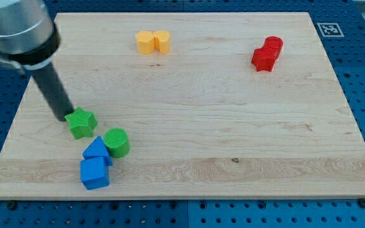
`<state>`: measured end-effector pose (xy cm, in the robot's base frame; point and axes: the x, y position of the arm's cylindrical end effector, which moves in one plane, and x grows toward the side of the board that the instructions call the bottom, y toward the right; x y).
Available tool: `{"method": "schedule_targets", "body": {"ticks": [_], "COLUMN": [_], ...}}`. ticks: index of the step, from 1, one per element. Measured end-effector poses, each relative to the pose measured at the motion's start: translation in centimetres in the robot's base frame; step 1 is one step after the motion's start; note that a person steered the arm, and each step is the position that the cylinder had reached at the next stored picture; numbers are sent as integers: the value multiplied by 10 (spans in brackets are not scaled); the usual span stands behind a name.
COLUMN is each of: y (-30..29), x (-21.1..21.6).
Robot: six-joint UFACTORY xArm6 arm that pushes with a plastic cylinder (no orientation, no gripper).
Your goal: Push the green star towards the bottom right
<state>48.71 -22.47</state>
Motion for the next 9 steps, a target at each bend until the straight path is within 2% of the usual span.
{"method": "schedule_targets", "body": {"ticks": [1,3,7,9], "y": [-16,57,101,157], "x": [19,18,29,29]}}
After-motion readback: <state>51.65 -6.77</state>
